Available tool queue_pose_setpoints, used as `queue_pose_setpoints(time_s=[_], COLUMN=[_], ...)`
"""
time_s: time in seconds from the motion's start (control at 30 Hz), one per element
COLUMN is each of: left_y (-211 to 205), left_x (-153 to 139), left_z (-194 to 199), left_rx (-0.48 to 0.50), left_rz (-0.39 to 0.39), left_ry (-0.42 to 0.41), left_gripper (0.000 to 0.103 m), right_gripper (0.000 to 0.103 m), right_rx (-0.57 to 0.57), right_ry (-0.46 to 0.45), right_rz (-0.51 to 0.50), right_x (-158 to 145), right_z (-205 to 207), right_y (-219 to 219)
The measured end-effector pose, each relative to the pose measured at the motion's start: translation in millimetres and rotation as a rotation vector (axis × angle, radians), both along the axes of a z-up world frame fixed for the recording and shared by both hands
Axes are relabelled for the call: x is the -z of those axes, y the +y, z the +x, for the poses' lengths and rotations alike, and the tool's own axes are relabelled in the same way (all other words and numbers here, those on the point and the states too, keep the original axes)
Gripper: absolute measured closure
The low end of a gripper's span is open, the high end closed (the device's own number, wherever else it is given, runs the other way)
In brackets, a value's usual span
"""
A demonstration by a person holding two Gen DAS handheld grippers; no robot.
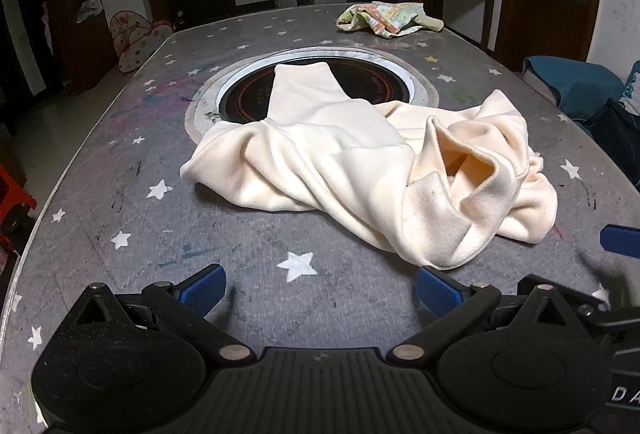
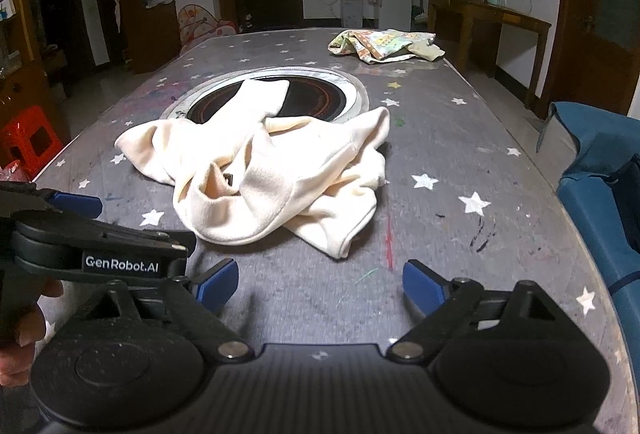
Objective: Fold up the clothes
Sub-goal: 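Grasp the cream shirt fabric with the left gripper while the right gripper grasps nearby fabric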
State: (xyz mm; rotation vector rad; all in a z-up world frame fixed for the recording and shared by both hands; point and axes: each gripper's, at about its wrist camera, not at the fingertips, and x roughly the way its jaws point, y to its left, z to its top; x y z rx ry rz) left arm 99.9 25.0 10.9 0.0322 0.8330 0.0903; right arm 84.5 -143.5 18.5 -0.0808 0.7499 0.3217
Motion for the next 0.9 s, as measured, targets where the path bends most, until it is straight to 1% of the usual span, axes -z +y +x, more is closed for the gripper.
queue_pose_setpoints(time_s=[0.27,0.43,0.63,0.7,0.8,0.9], left_y=[5,10,14,16,20,25], left_x=[-3,-7,-15,-18,-27,-35], left_z=[6,8,9,9,9,13], left_rx=[-0.007,-0.013,-0.013,-0.012,-0.008,-0.008], left_rz=[0.000,-0.008,-0.017,-0.022,-0.039,-0.052], left_ry=[0.001,-0.007,-0.029,-0.041,-0.065,-0.089], left_gripper=[0.000,0.000,0.000,0.001,0.001,0.001], right_gripper=[0.013,0.016,0.023,0.027,0.031,0.033], right_rx=[-0.010,-0.016,-0.018,-0.017,-0.019,-0.021], right_ry=[-0.014,-0.012,0.012,0.013,0.011,0.002], right_rz=[0.000,-0.001,0.010,0.010,0.013,0.012], right_x=[-7,-8,-6,-6,-8,-11], right_z=[11,17,21,22,25,28], right_y=[1,4,2,0,-1,-2])
